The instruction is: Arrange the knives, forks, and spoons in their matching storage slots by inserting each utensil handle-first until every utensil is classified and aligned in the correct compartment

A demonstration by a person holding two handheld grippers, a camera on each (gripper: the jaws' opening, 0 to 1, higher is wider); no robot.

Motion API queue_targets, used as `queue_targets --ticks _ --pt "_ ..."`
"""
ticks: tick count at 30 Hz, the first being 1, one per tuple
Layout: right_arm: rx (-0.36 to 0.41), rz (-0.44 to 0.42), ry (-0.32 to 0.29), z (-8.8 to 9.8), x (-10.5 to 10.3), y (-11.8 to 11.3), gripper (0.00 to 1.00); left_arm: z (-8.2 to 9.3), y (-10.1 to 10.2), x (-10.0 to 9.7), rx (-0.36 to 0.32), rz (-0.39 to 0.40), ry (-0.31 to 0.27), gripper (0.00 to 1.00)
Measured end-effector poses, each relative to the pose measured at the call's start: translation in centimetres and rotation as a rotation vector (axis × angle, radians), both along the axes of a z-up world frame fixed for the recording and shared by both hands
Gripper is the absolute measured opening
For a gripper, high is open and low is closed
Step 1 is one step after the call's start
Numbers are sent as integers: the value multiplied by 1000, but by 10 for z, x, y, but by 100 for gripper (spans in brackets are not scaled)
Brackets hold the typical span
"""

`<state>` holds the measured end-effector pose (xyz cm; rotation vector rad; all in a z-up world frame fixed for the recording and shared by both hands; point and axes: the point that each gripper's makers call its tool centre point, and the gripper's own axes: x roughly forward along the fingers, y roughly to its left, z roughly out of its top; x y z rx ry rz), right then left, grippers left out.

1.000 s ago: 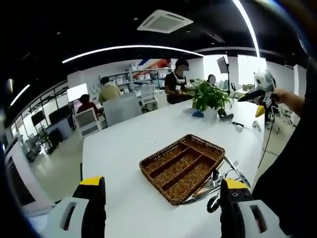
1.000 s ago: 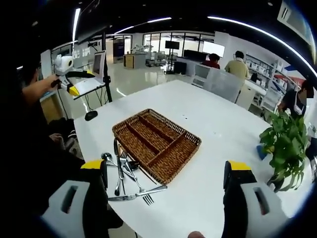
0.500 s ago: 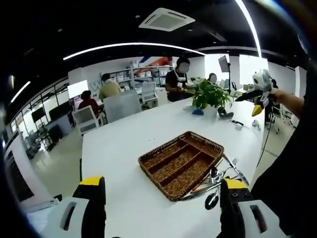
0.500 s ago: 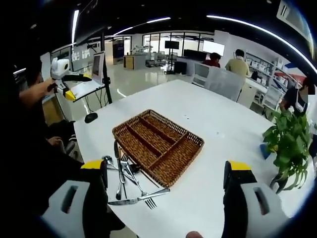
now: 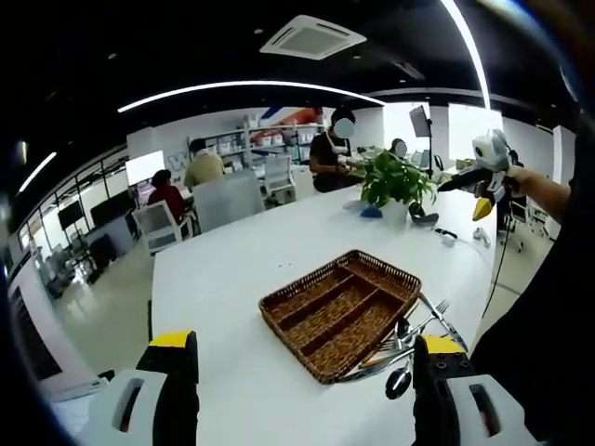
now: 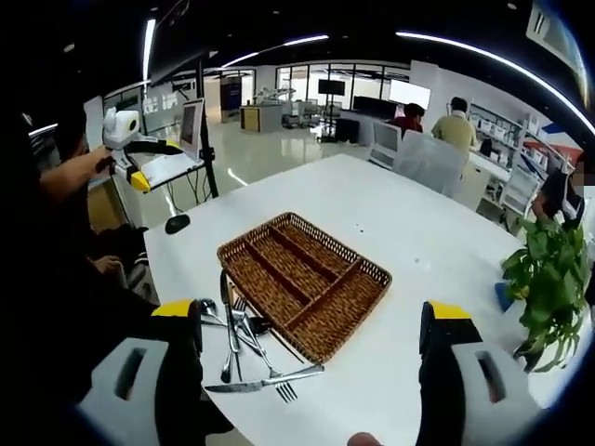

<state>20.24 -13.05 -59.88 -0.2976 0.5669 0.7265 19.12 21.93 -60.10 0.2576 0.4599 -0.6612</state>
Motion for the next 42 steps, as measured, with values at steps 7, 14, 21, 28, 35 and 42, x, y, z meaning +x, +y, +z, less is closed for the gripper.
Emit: queue_targets --ticks 7,14,21,28,35,42 --pt "10 90 -5 -4 1 38 100 -4 2 -4 24 -11 13 100" --pt "10 145 -10 -9 0 56 99 -3 10 -6 26 4 15 100" --pt "2 196 -34 -9 3 76 99 3 15 -10 29 2 8 100" --pt "-14 250 -32 -24 1 97 96 2 23 -7 58 -12 -9 100" --pt "-6 287 -24 -43 -2 117 93 3 16 -5 46 -18 -12 100" --pt "-2 321 -20 -53 -7 133 89 -1 23 -4 41 -8 -5 100"
